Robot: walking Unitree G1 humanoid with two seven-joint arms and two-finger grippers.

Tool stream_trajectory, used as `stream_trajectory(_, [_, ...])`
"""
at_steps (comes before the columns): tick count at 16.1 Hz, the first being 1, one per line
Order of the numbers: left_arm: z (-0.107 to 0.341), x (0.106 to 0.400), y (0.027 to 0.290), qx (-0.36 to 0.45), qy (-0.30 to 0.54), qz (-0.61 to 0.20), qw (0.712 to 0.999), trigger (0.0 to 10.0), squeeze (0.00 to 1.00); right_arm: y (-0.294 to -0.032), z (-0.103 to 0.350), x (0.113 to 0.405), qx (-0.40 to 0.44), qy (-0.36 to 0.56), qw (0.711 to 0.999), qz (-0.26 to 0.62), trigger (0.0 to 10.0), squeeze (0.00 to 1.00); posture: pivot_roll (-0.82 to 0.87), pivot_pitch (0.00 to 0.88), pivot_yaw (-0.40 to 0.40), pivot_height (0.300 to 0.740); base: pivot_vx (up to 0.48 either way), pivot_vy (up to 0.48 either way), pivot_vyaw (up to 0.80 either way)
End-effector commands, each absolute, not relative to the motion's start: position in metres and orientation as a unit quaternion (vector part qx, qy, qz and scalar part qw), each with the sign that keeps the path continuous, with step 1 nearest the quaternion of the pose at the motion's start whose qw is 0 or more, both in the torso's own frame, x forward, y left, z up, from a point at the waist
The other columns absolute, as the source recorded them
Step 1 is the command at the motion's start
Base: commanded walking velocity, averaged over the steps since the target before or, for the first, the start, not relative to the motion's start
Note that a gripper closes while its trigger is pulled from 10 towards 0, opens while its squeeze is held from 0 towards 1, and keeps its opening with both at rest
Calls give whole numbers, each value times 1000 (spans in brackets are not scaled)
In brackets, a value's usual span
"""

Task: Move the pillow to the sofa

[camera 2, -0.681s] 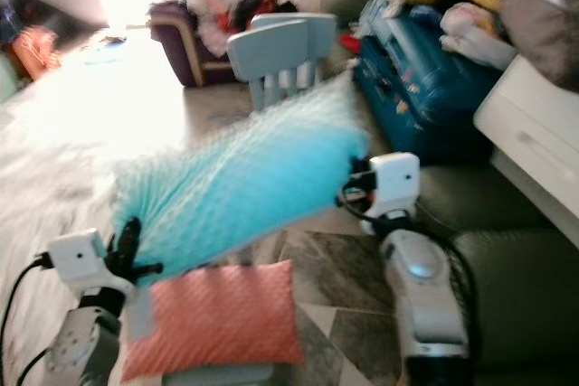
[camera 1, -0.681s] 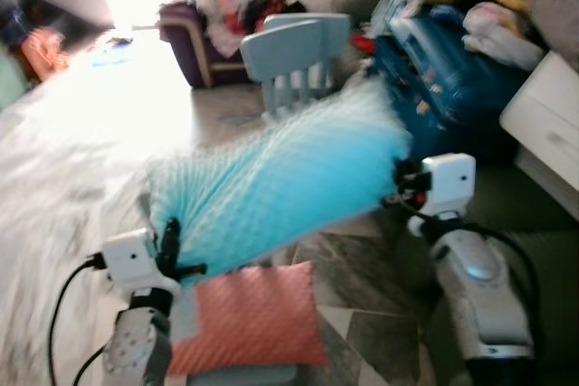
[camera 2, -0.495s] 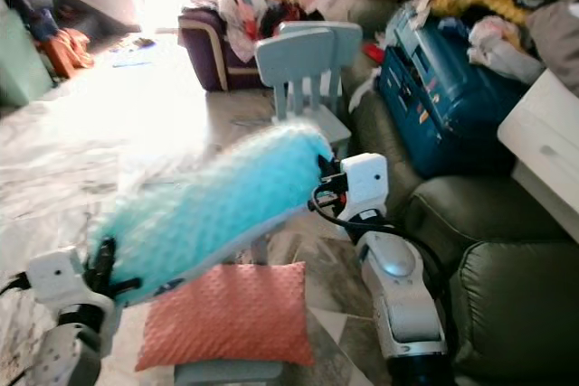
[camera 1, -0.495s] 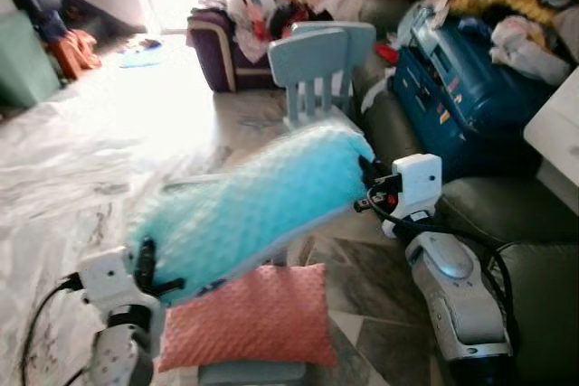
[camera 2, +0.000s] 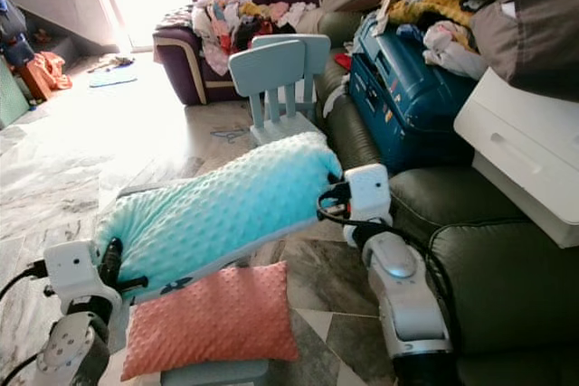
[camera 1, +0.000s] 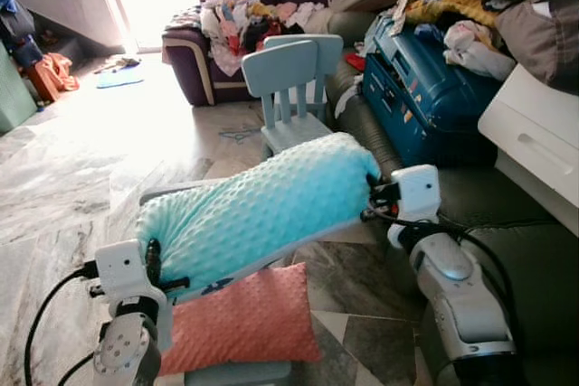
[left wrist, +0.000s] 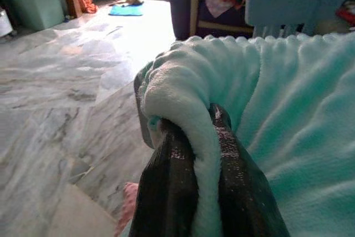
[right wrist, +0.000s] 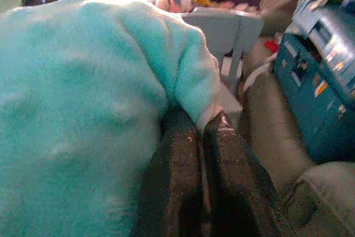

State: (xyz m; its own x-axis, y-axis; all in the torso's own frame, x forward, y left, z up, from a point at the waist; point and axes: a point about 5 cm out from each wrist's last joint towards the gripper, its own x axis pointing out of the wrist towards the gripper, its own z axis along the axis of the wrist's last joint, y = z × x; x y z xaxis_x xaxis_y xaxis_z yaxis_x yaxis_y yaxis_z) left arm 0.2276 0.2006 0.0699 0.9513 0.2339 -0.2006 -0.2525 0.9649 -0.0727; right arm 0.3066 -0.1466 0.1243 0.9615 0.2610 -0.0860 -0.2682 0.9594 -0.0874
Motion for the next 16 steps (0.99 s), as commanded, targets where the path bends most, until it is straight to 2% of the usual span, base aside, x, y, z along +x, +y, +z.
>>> stream_trajectory(1, [72,227,211,-52,90,136,985,10000,0,-149,132,311,-52,29,991,120,10000,0,-183,0,52,740,0,0,0])
stream_trajectory(3, [73,228,210,-79,102,143,981,10000,0,-150,133,311,-59,28,992,111,10000,0,-184,0,51,740,0,0,0])
stream_trajectory(8, [75,229,213,-71,123,177,974,10000,0,-151,141,315,-100,15,991,87,10000,0,-190,0,51,740,0,0,0])
stream_trajectory(10, [78,232,210,-83,106,145,980,10000,0,-151,143,314,-90,14,991,94,10000,0,-192,0,50,740,0,0,0])
stream_trajectory(16, [84,232,208,-95,96,151,979,10000,0,-153,142,315,-94,4,992,88,10000,0,-196,0,48,740,0,0,0])
